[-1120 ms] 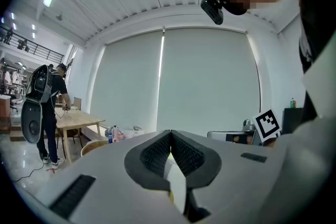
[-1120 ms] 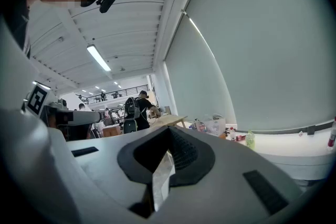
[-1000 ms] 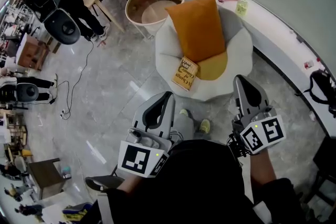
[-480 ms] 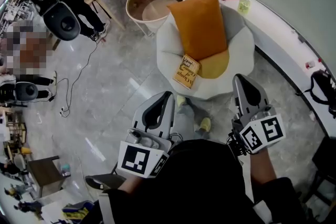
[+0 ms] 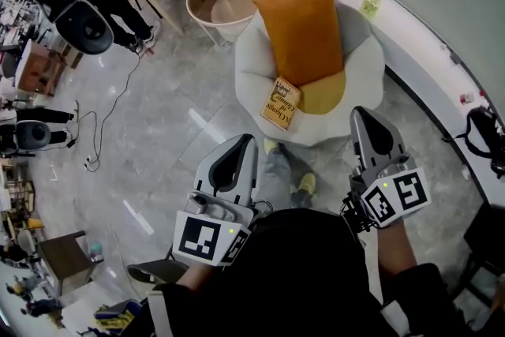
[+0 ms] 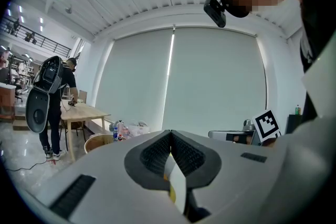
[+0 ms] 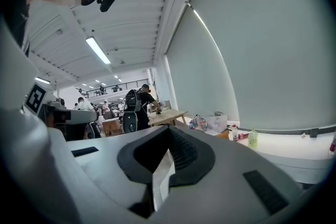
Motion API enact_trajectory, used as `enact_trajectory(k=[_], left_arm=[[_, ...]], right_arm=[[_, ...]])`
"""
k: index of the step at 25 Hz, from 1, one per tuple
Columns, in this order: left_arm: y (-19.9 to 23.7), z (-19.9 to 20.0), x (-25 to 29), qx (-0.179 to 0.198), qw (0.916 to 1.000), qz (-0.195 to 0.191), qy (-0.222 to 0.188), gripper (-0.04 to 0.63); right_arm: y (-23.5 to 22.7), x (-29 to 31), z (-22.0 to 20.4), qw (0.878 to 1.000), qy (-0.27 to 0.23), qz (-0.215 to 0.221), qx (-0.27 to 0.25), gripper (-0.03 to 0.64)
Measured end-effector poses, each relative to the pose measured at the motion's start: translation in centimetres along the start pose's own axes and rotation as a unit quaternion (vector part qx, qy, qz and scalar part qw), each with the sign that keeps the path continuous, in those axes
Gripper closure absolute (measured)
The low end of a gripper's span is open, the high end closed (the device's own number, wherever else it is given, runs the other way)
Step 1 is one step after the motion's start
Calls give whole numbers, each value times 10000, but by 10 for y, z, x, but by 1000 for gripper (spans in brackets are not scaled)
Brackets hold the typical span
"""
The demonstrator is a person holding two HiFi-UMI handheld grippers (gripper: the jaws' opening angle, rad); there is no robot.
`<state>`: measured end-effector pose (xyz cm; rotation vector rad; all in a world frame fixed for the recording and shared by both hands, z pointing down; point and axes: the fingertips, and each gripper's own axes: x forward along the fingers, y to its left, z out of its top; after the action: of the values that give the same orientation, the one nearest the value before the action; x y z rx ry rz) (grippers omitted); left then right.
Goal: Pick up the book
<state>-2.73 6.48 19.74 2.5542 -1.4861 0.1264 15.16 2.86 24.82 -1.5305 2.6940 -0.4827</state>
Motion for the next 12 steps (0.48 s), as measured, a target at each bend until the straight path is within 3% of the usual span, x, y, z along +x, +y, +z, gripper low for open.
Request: enact_trajectory(k=[12], left_arm=[[46,-3,36,-97,9998,-137,138,583]], right_arm=[[-4,55,-4,9997,227,-78,20,606]])
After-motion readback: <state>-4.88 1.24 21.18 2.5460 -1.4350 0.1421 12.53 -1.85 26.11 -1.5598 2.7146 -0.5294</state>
